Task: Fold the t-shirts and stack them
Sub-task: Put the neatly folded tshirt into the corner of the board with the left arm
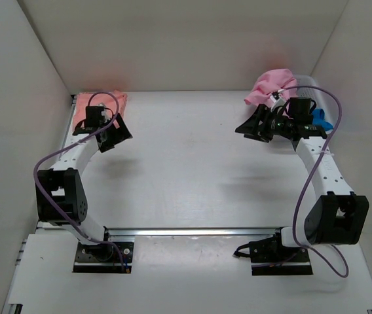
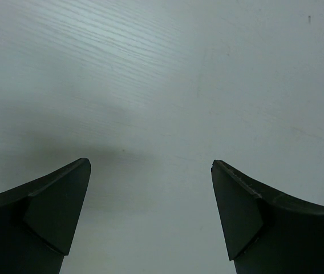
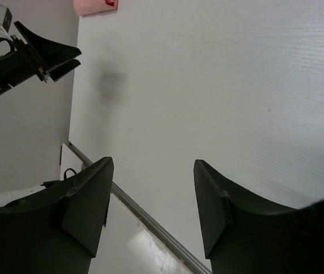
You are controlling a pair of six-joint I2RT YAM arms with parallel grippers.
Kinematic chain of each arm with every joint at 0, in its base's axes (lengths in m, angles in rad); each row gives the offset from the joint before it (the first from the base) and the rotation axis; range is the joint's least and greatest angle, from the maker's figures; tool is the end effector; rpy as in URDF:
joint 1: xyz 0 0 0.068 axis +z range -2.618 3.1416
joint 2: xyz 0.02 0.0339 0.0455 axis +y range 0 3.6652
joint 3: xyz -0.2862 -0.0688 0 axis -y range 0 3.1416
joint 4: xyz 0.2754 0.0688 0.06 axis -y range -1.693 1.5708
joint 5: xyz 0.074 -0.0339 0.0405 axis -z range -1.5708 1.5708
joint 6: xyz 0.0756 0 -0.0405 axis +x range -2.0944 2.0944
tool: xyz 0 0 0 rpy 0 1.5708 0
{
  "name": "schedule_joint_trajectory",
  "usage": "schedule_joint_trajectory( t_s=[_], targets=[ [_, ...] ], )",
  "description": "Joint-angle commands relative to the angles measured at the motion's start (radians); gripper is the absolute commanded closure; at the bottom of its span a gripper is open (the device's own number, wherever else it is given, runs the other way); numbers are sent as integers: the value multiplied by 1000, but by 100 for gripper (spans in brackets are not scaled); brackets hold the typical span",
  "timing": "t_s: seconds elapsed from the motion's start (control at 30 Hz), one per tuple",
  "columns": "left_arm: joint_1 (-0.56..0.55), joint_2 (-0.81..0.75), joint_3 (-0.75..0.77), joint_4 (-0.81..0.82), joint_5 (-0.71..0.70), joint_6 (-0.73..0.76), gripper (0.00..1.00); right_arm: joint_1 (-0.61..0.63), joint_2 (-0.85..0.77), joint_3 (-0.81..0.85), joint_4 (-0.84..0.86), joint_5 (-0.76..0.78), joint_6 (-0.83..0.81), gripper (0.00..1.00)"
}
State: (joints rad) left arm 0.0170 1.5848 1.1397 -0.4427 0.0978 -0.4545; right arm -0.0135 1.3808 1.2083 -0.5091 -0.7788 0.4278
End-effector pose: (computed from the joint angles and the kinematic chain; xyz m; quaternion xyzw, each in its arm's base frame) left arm 0.3927 -0.0007 0.2195 -0.2039 0.9189 -0.1176 0.3165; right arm 0.3475 0.0484 0.3259 0.0235 0.8507 0.4172 0.3189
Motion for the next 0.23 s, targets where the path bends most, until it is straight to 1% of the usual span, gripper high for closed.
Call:
schedule_joint_trajectory(
  t_s=[0.0, 0.13, 0.2],
  targets=[
    [-41, -36, 6, -11, 66, -58, 2, -3, 6, 30, 129, -39, 40, 44],
    [-46, -8, 28, -66, 85, -49, 2, -34, 4, 28, 185, -42, 60, 44],
    [-52, -9, 61, -83, 45, -29, 1, -42, 1, 23, 192, -43, 78, 45]
  ],
)
